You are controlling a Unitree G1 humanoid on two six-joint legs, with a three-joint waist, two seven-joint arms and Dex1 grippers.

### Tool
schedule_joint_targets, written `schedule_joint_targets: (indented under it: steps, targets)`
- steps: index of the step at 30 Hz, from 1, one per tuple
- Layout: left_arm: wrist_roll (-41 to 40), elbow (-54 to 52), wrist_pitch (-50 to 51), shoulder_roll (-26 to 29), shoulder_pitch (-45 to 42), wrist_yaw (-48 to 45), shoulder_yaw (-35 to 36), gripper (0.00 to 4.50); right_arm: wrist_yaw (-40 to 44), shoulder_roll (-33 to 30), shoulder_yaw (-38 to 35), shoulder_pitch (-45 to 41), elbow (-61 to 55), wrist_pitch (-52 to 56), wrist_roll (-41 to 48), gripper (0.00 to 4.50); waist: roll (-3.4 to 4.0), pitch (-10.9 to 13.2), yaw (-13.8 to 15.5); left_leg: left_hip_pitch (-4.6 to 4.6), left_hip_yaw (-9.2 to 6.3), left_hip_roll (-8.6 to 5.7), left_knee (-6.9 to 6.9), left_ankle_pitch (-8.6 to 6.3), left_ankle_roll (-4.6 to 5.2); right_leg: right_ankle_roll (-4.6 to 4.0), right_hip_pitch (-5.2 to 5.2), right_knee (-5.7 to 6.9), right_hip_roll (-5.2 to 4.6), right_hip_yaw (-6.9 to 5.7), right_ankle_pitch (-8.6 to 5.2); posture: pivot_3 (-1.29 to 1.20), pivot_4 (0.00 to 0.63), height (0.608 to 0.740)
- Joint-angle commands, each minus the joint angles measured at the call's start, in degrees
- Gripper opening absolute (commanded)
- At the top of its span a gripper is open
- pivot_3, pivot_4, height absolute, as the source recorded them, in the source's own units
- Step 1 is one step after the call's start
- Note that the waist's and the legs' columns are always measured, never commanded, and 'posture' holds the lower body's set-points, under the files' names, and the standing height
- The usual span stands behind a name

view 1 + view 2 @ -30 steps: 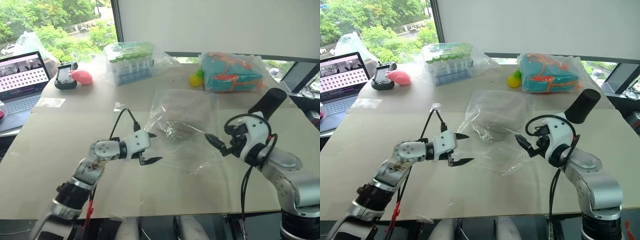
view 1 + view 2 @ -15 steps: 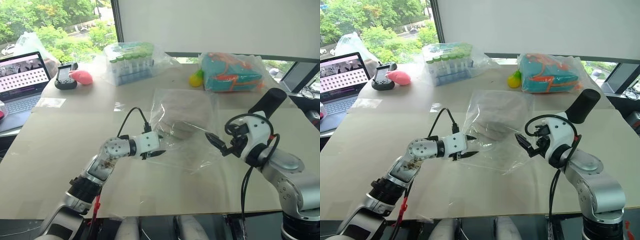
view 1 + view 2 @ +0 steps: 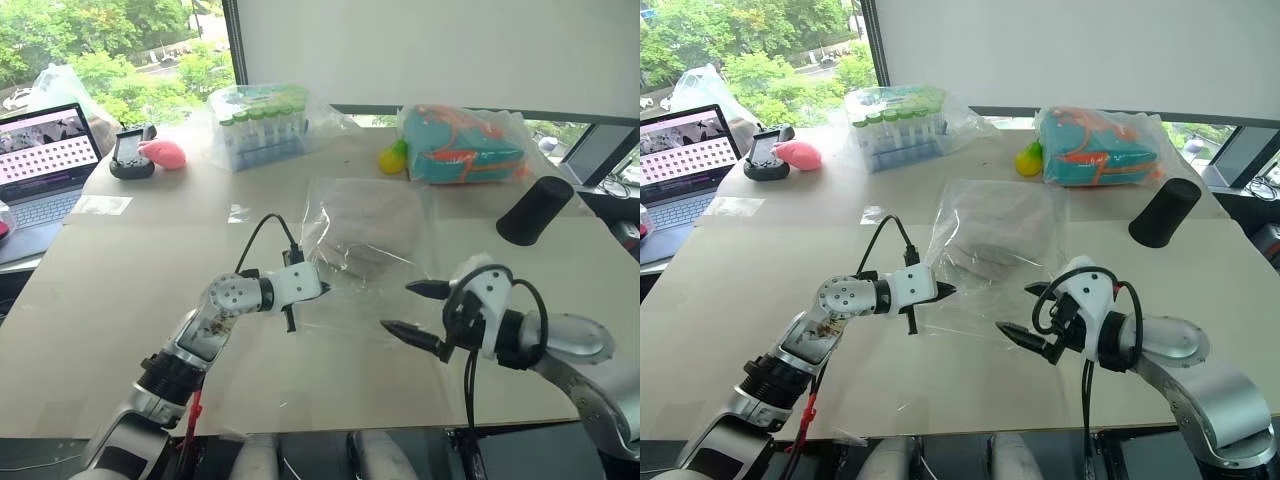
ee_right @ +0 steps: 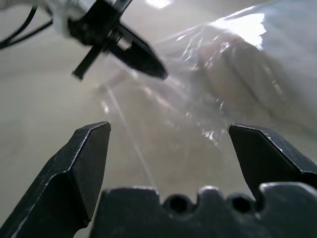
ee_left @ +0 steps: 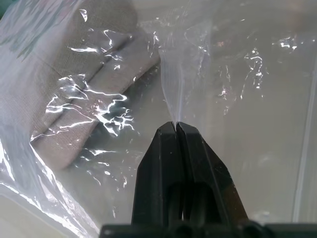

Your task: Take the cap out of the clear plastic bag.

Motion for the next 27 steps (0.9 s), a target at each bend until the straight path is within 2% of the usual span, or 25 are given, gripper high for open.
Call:
schedule_joint_targets:
  steps: [1, 13, 19, 27]
  targets:
    - [0.09, -1.83, 0.11, -0.03, -1.50, 0.62, 1.40, 0.05, 0.10, -0.39, 0.91, -0.39, -0.79, -2.74, -0.59, 4.50, 0.00, 0.00, -0.02, 0.00, 0.00, 0.00, 0.00, 0.00, 0.00, 0.00, 0.00, 0.00, 0.00, 0.00, 0.00, 0.00, 0.150, 0.740]
    - [-3.41, 0.98, -0.26, -4.85, -8.95, 4.02, 6.24, 0.05, -6.35, 0.14, 10.91, -5.66, -4.93, -1.14, -5.36, 4.50, -0.01, 0.00, 0.20, -0.02, -0.01, -0.01, 0.01, 0.00, 0.00, 0.01, -0.01, 0.00, 0.00, -0.01, 0.00, 0.00, 0.150, 0.740]
    - [-5.29, 1.32, 2.27, -6.97, -11.16, 4.52, 7.61, 0.05, -11.43, 3.14, 11.50, -9.84, -5.08, 1.41, -6.60, 4.50, -0.01, 0.00, 0.19, -0.02, -0.02, -0.01, 0.02, 0.00, 0.00, 0.01, 0.00, 0.01, 0.00, -0.01, 0.00, 0.00, 0.150, 0.740]
    - [-13.07, -7.28, 8.21, -1.88, -6.53, -9.80, 4.57, 0.05, -12.11, 1.72, 8.22, -8.02, -5.42, 2.64, -6.65, 4.50, 0.00, 0.00, 0.01, -0.06, -0.03, -0.01, 0.01, 0.00, 0.00, 0.00, -0.03, 0.02, 0.00, -0.01, 0.01, 0.00, 0.150, 0.740]
